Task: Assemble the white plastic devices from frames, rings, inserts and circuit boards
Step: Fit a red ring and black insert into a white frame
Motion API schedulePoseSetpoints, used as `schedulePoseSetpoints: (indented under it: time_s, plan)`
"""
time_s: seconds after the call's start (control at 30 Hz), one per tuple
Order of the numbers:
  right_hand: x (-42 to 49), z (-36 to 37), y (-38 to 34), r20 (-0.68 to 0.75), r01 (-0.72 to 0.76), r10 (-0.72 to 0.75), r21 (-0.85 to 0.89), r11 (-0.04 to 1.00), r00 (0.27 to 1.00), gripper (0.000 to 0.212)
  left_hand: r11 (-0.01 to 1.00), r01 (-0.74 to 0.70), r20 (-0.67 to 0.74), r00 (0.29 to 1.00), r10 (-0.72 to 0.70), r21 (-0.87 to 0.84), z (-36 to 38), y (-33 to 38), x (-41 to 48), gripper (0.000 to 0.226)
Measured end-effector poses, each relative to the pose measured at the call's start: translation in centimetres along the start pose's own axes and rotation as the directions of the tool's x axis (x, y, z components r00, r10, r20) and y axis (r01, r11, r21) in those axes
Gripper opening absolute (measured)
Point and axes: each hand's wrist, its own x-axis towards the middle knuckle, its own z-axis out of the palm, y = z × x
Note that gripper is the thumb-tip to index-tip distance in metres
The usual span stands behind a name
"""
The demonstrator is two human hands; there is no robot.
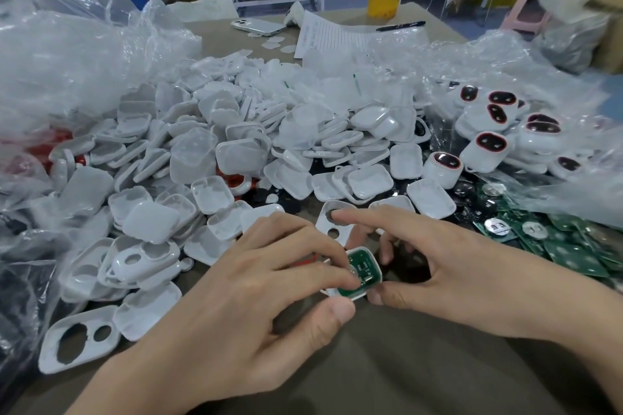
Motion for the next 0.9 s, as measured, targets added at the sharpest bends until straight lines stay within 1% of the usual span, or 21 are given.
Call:
schedulePoseSetpoints:
  time_s: [0.13, 0.33, 0.43, 0.5, 0.57, 0.63, 0.7, 0.77, 0.9]
  plan:
    - [0.0, 0.0, 0.1, 0.0, 0.003, -0.003, 0.009, 1.0, 1.0, 0.07, 1.0, 0.006, 0.035, 0.999, -0.007, 0.014, 0.0, 0.0, 0.1, 0.032]
    - [0.1, 0.0, 0.2, 0.005, 0.0, 0.0, 0.006, 1.0, 1.0, 0.07, 0.999, 0.028, 0.041, 0.999, -0.028, 0.016, 0.2, -0.1, 0.0, 0.033]
    - [0.1, 0.1, 0.2, 0.002, -0.002, 0.002, -0.003, 1.0, 1.0, 0.07, 1.0, 0.029, 0.015, 0.999, -0.029, 0.012, 0.4, 0.0, -0.1, 0.036]
    - [0.0, 0.0, 0.2, -0.007, -0.006, 0.006, -0.004, 1.0, 1.0, 0.071, 0.999, 0.036, -0.056, 0.998, -0.037, -0.017, 0.4, -0.1, -0.1, 0.038]
    - [0.0, 0.0, 0.1, -0.005, -0.016, 0.016, -0.014, 1.0, 1.0, 0.072, 0.996, 0.088, -0.173, 0.981, -0.092, -0.026, 0.2, -0.6, -0.1, 0.038]
    - [0.0, -0.1, 0.1, 0.0, -0.015, 0.015, -0.021, 1.0, 1.0, 0.072, 0.983, 0.186, -0.281, 0.943, -0.179, -0.002, -0.1, -1.3, -0.1, 0.034]
    - [0.0, -0.1, 0.0, 0.001, -0.01, 0.01, -0.02, 1.0, 1.0, 0.071, 0.956, 0.292, -0.341, 0.903, -0.261, 0.04, -0.4, -2.1, -0.1, 0.032]
    - [0.0, -0.2, -0.1, 0.011, -0.013, 0.013, -0.02, 1.0, 1.0, 0.068, 0.931, 0.353, -0.352, 0.886, -0.301, 0.095, -0.5, -2.6, -0.1, 0.032]
    - [0.0, -0.3, -0.2, 0.011, -0.022, 0.023, -0.021, 1.0, 1.0, 0.059, 0.912, 0.385, -0.316, 0.89, -0.328, 0.138, -0.7, -2.8, -0.1, 0.033]
